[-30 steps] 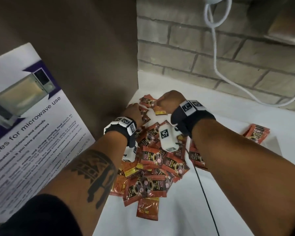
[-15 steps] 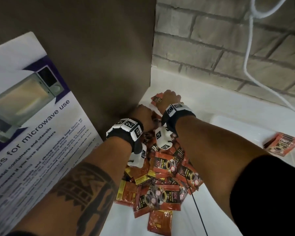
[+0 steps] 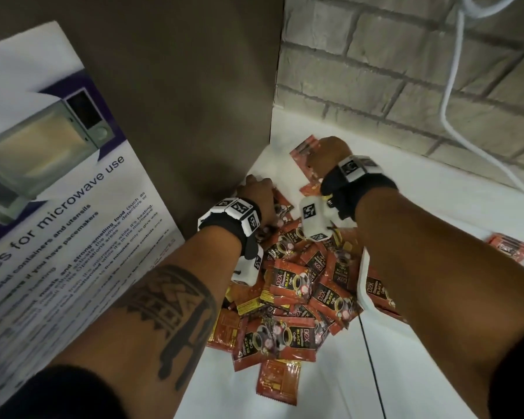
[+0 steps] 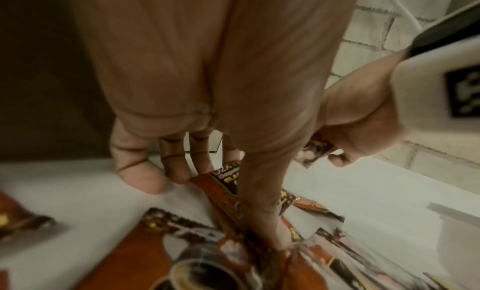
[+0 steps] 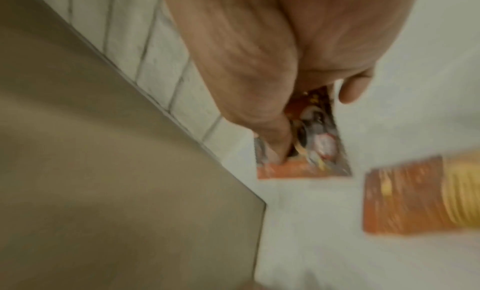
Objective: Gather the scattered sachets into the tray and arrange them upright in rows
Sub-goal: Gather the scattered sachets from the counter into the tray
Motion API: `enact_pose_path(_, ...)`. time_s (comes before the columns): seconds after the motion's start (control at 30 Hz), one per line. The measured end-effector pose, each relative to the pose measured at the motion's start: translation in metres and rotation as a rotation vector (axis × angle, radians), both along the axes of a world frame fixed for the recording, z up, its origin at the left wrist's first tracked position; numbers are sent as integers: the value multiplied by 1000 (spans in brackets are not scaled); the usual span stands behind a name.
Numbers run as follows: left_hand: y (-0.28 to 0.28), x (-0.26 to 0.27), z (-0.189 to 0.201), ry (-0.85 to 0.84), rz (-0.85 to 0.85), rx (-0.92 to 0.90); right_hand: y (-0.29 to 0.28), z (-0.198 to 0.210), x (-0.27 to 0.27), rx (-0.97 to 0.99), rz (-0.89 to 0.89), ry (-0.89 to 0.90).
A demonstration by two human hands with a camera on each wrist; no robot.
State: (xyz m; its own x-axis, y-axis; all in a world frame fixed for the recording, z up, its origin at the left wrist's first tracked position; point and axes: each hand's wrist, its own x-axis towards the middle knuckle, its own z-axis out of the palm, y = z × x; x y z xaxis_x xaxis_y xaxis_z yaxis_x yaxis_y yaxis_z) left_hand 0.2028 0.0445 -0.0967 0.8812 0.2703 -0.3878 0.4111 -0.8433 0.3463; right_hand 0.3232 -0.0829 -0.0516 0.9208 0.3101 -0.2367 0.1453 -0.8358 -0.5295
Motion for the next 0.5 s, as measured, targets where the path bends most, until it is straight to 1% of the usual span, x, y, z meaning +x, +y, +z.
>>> enact_pose_path(0.03, -2, 0, 4, 3, -11, 23, -13, 7, 1, -33, 48, 38)
enact_pose_path(0.13, -4, 0, 10, -26, -33, 46, -29, 8, -3, -251, 145, 92)
enact_pose_path(0.2, -8, -2, 13, -55, -25, 22, -23, -7, -5, -332, 163, 106)
enact_pose_path(0.27, -10, -4, 17, -101, 1, -2, -15, -26, -3, -430, 194, 80)
enact_pose_path(0.3, -11, -5, 21, -131, 18, -11, -12, -37, 1, -470, 217, 43)
enact_pose_path(0.37, -9, -8, 35, -176, 49, -14, -5, -58, 8, -535, 280, 63)
enact_pose_path(0.43, -2, -14, 47, -212, 90, -15, 1, -73, 12, -606, 280, 46)
enact_pose_path(0.47, 3, -19, 53, -220, 103, -23, 2, -76, 10, -619, 285, 38)
enact_pose_path(0.5, 7, -26, 57, -217, 103, -17, 2, -86, 15, -605, 257, 22)
